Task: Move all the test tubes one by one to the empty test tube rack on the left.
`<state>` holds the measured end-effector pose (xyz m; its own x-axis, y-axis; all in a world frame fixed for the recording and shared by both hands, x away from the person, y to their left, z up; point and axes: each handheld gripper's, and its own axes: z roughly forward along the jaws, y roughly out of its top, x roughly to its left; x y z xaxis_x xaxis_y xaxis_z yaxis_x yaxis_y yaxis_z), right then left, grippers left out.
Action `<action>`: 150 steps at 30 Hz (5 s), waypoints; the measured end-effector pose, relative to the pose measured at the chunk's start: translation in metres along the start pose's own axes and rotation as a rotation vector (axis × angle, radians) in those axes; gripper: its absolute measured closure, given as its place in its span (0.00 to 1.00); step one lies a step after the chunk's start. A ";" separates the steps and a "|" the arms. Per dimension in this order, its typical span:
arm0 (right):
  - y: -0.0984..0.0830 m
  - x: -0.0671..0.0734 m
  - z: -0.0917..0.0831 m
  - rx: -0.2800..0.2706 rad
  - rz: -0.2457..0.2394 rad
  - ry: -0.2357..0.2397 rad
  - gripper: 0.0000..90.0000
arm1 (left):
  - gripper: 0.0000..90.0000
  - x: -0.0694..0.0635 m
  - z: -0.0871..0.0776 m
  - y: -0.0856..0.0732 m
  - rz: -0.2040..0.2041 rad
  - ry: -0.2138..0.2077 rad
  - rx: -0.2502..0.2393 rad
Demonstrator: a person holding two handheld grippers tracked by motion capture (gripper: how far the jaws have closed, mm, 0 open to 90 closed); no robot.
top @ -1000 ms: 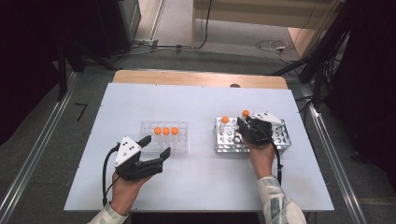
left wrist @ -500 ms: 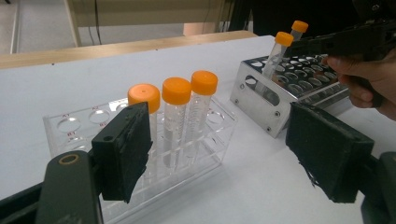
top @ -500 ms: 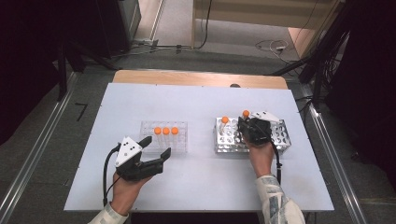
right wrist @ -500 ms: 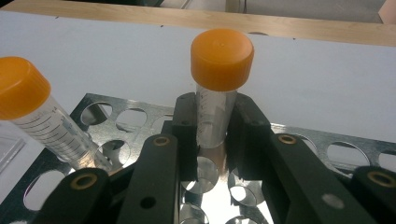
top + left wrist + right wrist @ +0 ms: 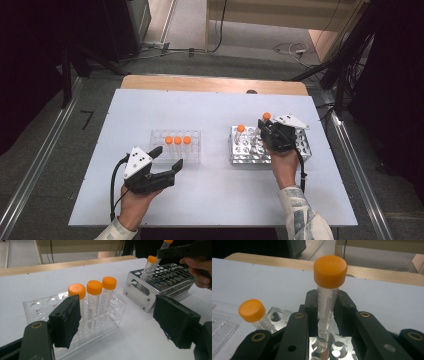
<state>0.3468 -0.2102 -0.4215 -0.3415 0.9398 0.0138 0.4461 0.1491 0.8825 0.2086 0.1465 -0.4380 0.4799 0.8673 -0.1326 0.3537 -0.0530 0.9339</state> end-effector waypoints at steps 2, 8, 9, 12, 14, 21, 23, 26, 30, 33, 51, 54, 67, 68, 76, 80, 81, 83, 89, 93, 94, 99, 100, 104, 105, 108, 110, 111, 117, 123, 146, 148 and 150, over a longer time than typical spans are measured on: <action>0.004 0.000 -0.006 -0.015 -0.005 0.003 0.80 | 0.24 0.000 0.000 0.000 0.001 0.001 0.000; 0.012 -0.003 -0.025 -0.047 -0.026 0.015 0.80 | 0.24 0.000 0.000 0.000 -0.001 0.003 0.001; 0.012 -0.003 -0.030 -0.050 -0.024 0.022 0.80 | 0.24 0.000 0.000 0.000 -0.001 0.003 0.001; 0.010 -0.002 -0.041 -0.055 -0.032 0.040 0.80 | 0.24 0.000 0.000 0.000 -0.003 0.004 0.002; 0.006 -0.001 -0.051 -0.058 -0.041 0.064 0.80 | 0.24 0.000 0.000 -0.001 -0.001 0.005 0.004; -0.010 0.014 -0.085 -0.081 -0.082 0.175 0.80 | 0.24 -0.002 0.002 -0.001 0.006 0.001 0.009; -0.014 0.019 -0.091 -0.081 -0.091 0.207 0.80 | 0.24 -0.003 0.002 -0.002 0.003 -0.001 0.006; -0.022 0.030 -0.098 -0.075 -0.112 0.255 0.80 | 0.24 -0.005 0.002 -0.002 0.007 -0.006 0.006; -0.032 0.047 -0.098 -0.050 -0.140 0.312 0.80 | 0.24 -0.007 0.002 -0.002 0.010 -0.014 0.006; -0.038 0.060 -0.093 -0.028 -0.168 0.346 0.80 | 0.24 -0.009 0.002 -0.002 0.012 -0.021 0.005; -0.059 0.126 -0.059 0.058 -0.261 0.475 0.80 | 0.29 -0.030 0.005 -0.003 0.055 -0.109 -0.001; -0.060 0.134 -0.056 0.065 -0.264 0.490 0.80 | 0.32 -0.034 0.006 -0.003 0.064 -0.134 -0.006; -0.063 0.156 -0.053 0.074 -0.291 0.542 0.80 | 0.55 -0.048 0.011 -0.003 0.112 -0.194 -0.008; -0.063 0.158 -0.053 0.071 -0.294 0.546 0.80 | 0.58 -0.048 0.011 -0.004 0.113 -0.195 -0.008; -0.062 0.162 -0.053 0.070 -0.297 0.554 0.80 | 0.75 -0.049 0.011 -0.004 0.130 -0.191 -0.005; -0.062 0.161 -0.053 0.072 -0.296 0.557 0.79 | 0.76 -0.048 0.010 -0.004 0.127 -0.185 -0.005; -0.062 0.161 -0.053 0.071 -0.295 0.558 0.76 | 0.77 -0.048 0.010 -0.004 0.127 -0.179 -0.008; -0.061 0.160 -0.053 0.076 -0.285 0.573 0.60 | 0.77 -0.047 0.009 -0.003 0.119 -0.178 -0.010; -0.057 0.150 -0.055 0.074 -0.271 0.567 0.32 | 0.77 -0.040 0.006 -0.001 0.098 -0.161 -0.020; -0.056 0.140 -0.057 0.071 -0.250 0.536 0.27 | 0.77 -0.036 0.003 0.000 0.087 -0.151 -0.027; -0.056 0.137 -0.057 0.070 -0.248 0.531 0.27 | 0.77 -0.034 0.002 0.001 0.084 -0.145 -0.029; -0.056 0.126 -0.060 0.063 -0.232 0.504 0.26 | 0.77 -0.025 -0.004 0.004 0.057 -0.125 -0.045; -0.056 0.123 -0.060 0.063 -0.228 0.500 0.26 | 0.77 -0.024 -0.005 0.004 0.057 -0.120 -0.047; -0.057 0.114 -0.063 0.064 -0.211 0.480 0.26 | 0.77 -0.017 -0.009 0.006 0.041 -0.103 -0.056; -0.057 0.111 -0.063 0.063 -0.207 0.476 0.26 | 0.77 -0.016 -0.009 0.006 0.039 -0.101 -0.057; -0.059 0.105 -0.064 0.065 -0.203 0.463 0.26 | 0.77 -0.013 -0.012 0.008 0.028 -0.091 -0.066; -0.059 0.101 -0.065 0.067 -0.198 0.456 0.26 | 0.77 -0.011 -0.013 0.009 0.024 -0.086 -0.068; -0.059 0.099 -0.066 0.066 -0.196 0.452 0.26 | 0.77 -0.010 -0.014 0.009 0.022 -0.083 -0.070; -0.061 0.089 -0.068 0.065 -0.185 0.429 0.26 | 0.77 -0.003 -0.017 0.013 0.012 -0.058 -0.074; -0.062 0.082 -0.070 0.064 -0.172 0.415 0.26 | 0.77 0.006 -0.021 0.018 -0.005 -0.031 -0.087; -0.062 0.076 -0.070 0.063 -0.157 0.400 0.26 | 0.77 0.036 -0.011 0.030 -0.044 0.045 -0.073; -0.062 0.075 -0.070 0.064 -0.158 0.400 0.26 | 0.77 0.038 -0.011 0.032 -0.054 0.045 -0.079; -0.062 0.075 -0.069 0.065 -0.157 0.400 0.26 | 0.77 0.040 -0.011 0.035 -0.056 0.049 -0.087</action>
<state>0.2362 -0.1699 -0.4426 -0.6971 0.7131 0.0741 0.4099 0.3116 0.8573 0.2315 0.1851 -0.4065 0.4204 0.8911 -0.1709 0.3070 0.0375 0.9510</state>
